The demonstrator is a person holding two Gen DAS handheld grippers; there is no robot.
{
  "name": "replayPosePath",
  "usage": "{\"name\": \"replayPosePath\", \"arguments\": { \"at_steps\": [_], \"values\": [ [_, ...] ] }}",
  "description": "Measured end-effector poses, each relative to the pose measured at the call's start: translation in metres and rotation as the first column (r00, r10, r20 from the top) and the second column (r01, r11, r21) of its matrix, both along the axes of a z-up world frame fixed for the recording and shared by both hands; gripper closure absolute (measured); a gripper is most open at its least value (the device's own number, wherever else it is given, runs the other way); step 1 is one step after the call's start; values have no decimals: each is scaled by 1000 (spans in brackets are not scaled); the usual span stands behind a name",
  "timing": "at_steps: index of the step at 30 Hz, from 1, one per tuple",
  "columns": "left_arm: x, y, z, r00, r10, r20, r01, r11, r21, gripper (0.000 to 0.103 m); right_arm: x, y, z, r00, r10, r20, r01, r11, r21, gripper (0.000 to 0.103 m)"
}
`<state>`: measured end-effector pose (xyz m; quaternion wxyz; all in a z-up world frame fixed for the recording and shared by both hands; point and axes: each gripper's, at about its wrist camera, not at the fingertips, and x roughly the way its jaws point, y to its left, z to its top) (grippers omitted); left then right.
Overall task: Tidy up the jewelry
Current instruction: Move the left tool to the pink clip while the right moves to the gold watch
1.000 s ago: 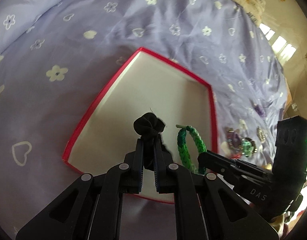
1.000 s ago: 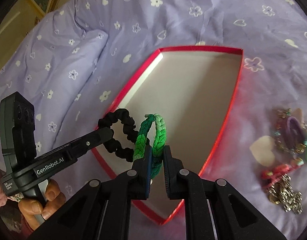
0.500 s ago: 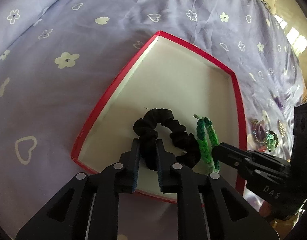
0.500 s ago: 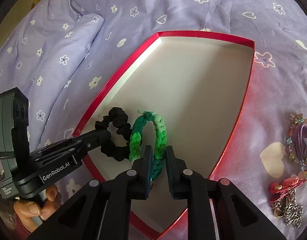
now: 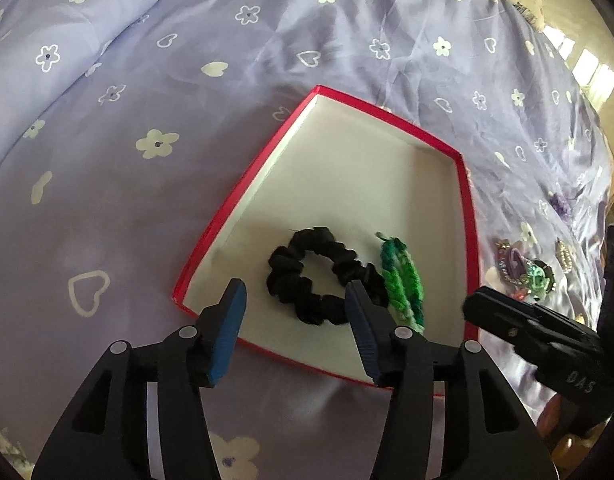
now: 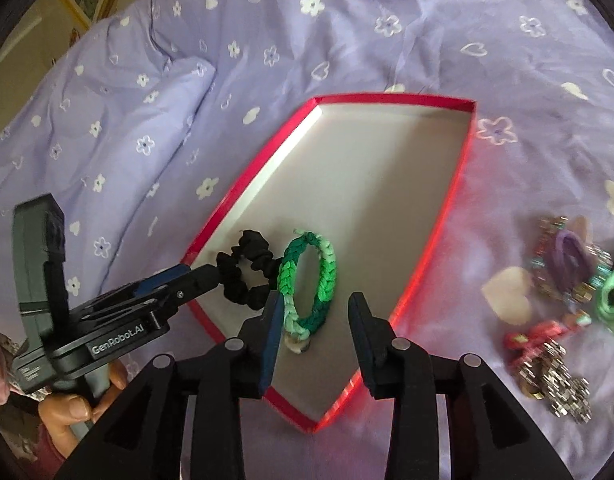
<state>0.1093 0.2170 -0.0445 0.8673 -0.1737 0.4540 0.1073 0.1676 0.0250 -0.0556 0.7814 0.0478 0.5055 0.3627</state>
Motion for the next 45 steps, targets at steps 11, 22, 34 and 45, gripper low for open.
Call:
{"name": "replayPosePath", "arguments": {
  "at_steps": [11,22,34,45],
  "values": [
    [0,-58,18,992,-122,40,123,992,-26,50,-18,-87,13,989,-146,18,146,989,13,58],
    [11,-126,26,958,-278,64,280,960,-18,49,-27,-179,13,945,-325,47,326,945,-21,58],
    [41,-179,23,904,-425,39,424,905,31,49,-8,-227,14,907,-416,72,418,908,-23,58],
    [68,-198,7,867,-499,-6,499,866,27,49,23,-217,9,920,-381,91,386,921,-46,58]
  ]
}}
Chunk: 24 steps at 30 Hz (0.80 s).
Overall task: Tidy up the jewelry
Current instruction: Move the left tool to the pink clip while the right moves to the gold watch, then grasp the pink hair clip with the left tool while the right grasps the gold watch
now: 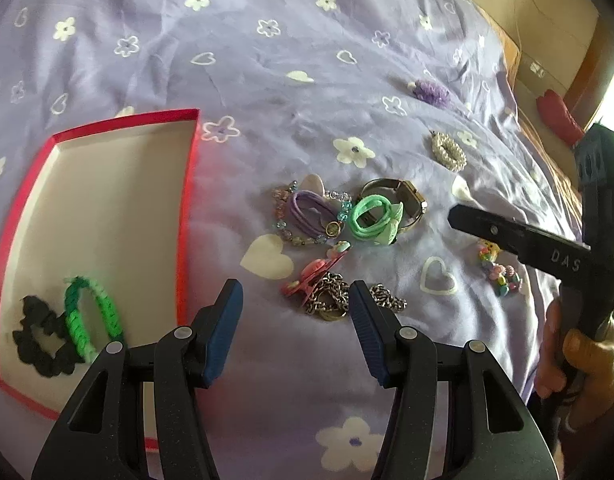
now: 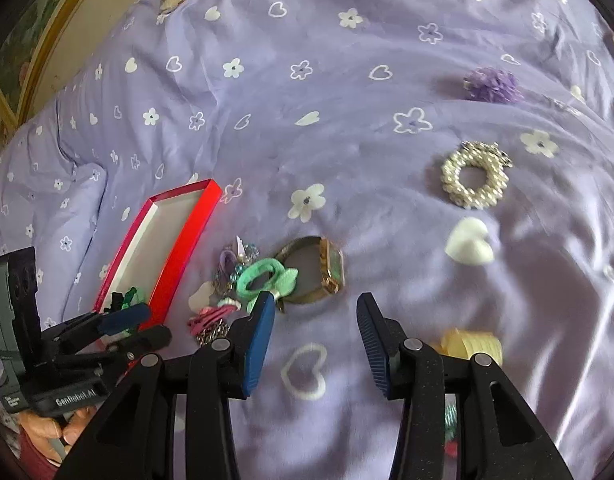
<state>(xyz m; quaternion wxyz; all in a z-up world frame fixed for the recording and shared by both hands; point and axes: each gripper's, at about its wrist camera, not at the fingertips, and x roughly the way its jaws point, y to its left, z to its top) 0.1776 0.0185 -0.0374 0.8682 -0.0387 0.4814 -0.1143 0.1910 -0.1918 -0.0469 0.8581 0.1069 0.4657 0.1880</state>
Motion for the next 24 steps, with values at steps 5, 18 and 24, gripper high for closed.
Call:
{"name": "replayPosePath", "arguments": {
  "at_steps": [5,18,24],
  "values": [
    [9,-3,-8,1000,-18,-18,18,1000,0,49,7,13,-1,999,40,3,-40,999,-3,58],
    [31,-13,-30,997,-62,-50,60,998,-31,62,31,26,-22,999,37,-5,-37,995,-98,68],
    [34,-19,-30,995,-94,-33,93,995,-26,85,39,21,-30,1000,10,-5,-10,995,-104,92]
  ]
}}
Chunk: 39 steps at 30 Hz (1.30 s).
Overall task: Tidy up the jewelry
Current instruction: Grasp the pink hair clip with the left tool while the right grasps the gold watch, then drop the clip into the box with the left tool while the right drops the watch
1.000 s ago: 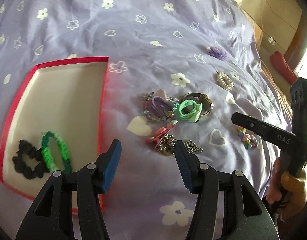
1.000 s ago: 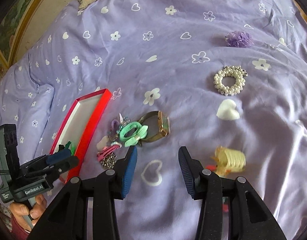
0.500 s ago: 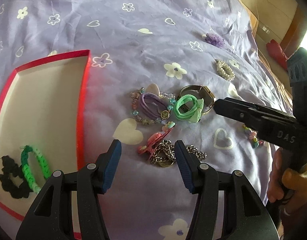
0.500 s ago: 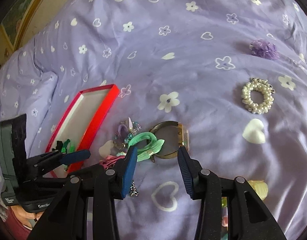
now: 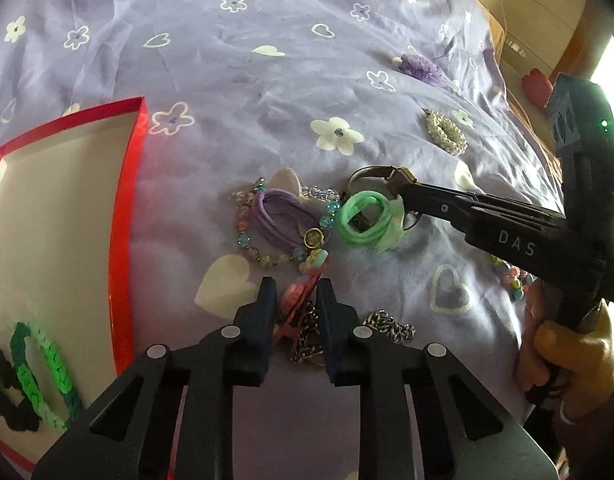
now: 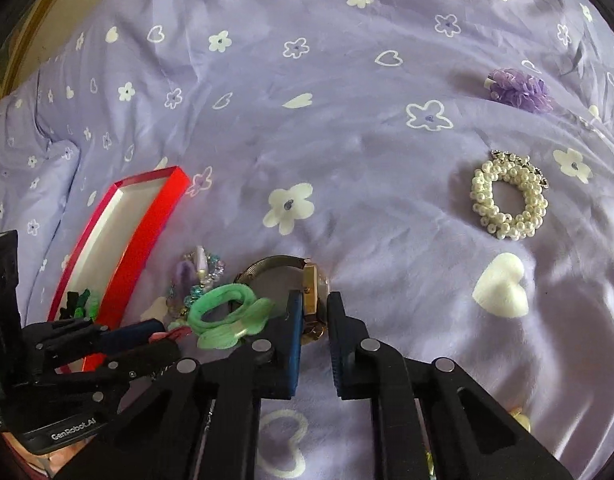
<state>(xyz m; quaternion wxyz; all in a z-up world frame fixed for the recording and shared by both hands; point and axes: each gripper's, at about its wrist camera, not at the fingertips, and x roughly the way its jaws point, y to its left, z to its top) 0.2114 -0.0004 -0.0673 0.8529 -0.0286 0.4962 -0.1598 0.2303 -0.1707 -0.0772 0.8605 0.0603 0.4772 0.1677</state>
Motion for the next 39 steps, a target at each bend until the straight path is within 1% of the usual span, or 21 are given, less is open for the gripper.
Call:
{"name": "replayPosePath", "arguments": {
  "at_steps": [2,9,11,14,19,25,32,39],
  "values": [
    [-2,1,2,1000,-1,9,1,1000,-7,91,-3,-2,2,1000,-7,15,7,1000,1,92],
    [-20,13,18,998,34,48,-31,998,-55,91,-25,-18,26,996,-40,78,34,997,75,92],
    [-27,18,23,997,51,58,-47,996,-71,91,-34,-20,35,993,-33,110,22,995,102,92],
    [-37,26,30,995,76,68,-70,994,-89,91,-46,-13,48,990,-4,143,-8,997,81,92],
    [-54,43,41,989,119,84,-110,988,-113,91,-51,-4,54,992,9,124,-22,995,98,92],
    [-71,72,51,978,181,104,-168,978,-126,91,-54,18,52,994,46,96,-59,989,132,92],
    [-79,114,53,959,262,106,-247,960,-131,91,-55,57,47,991,116,69,-126,980,155,92],
    [-80,155,53,935,338,111,-324,938,-125,91,-50,106,42,979,196,53,-202,965,166,92]
  ]
}}
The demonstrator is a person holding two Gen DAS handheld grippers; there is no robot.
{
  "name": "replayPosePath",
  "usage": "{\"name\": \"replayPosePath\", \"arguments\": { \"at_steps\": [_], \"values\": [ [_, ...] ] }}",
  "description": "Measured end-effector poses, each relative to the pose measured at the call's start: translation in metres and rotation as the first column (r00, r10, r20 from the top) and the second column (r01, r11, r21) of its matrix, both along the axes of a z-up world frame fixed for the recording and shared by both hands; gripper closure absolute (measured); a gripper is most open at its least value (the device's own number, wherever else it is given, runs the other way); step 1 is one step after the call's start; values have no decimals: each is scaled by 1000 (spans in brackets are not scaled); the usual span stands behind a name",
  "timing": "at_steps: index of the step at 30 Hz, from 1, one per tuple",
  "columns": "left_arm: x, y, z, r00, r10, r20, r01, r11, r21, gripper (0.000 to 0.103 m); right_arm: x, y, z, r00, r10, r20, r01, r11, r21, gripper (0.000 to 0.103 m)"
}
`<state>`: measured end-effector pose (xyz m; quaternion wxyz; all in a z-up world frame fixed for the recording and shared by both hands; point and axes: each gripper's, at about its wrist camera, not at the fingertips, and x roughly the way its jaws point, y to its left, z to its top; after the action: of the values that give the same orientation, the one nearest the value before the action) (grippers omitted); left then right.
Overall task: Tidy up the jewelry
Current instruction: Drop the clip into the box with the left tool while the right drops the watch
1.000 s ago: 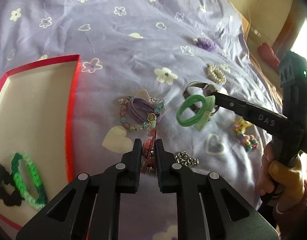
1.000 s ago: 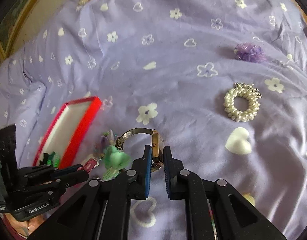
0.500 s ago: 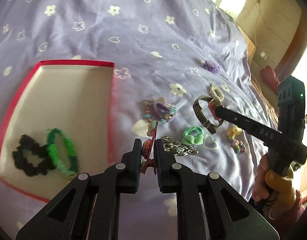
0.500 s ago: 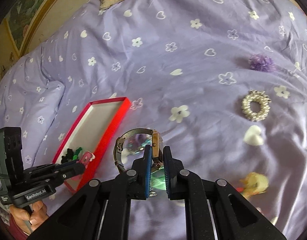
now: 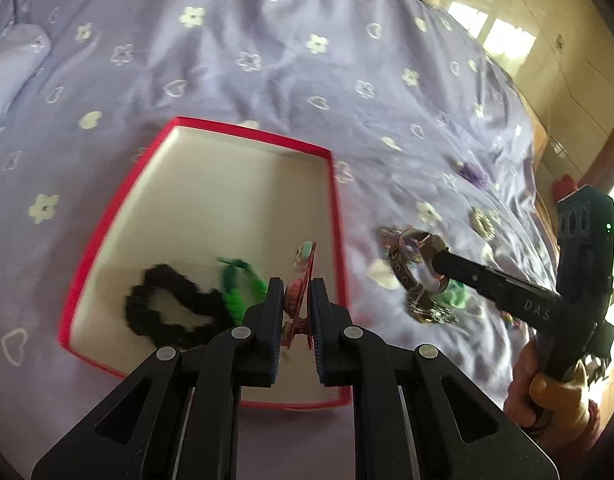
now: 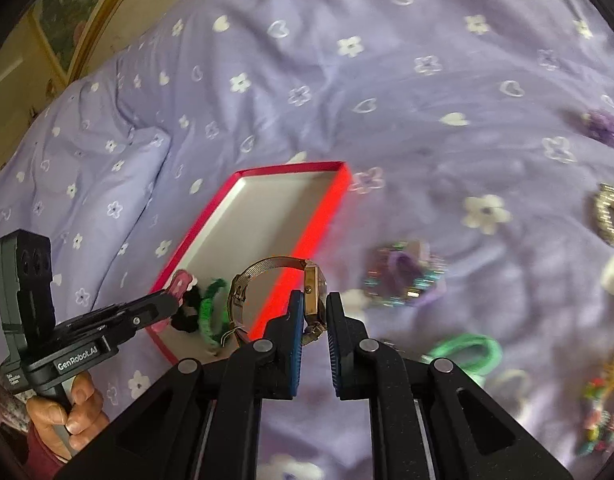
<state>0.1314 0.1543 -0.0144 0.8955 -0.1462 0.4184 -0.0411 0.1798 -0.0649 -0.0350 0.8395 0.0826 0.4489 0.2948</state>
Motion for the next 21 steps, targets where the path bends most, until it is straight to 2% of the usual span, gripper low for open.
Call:
{"name": "replayPosePath", "arguments": {
  "at_steps": [12,21],
  "values": [
    [27,52,-9,996,85,-17,-84,994,65,91,25,78,-15,994,105,-36,-105,994,-15,92],
    [65,71,-33,991,108,-73,-97,985,140,91,48,116,-32,988,139,-64,-144,986,-83,92]
  ]
}}
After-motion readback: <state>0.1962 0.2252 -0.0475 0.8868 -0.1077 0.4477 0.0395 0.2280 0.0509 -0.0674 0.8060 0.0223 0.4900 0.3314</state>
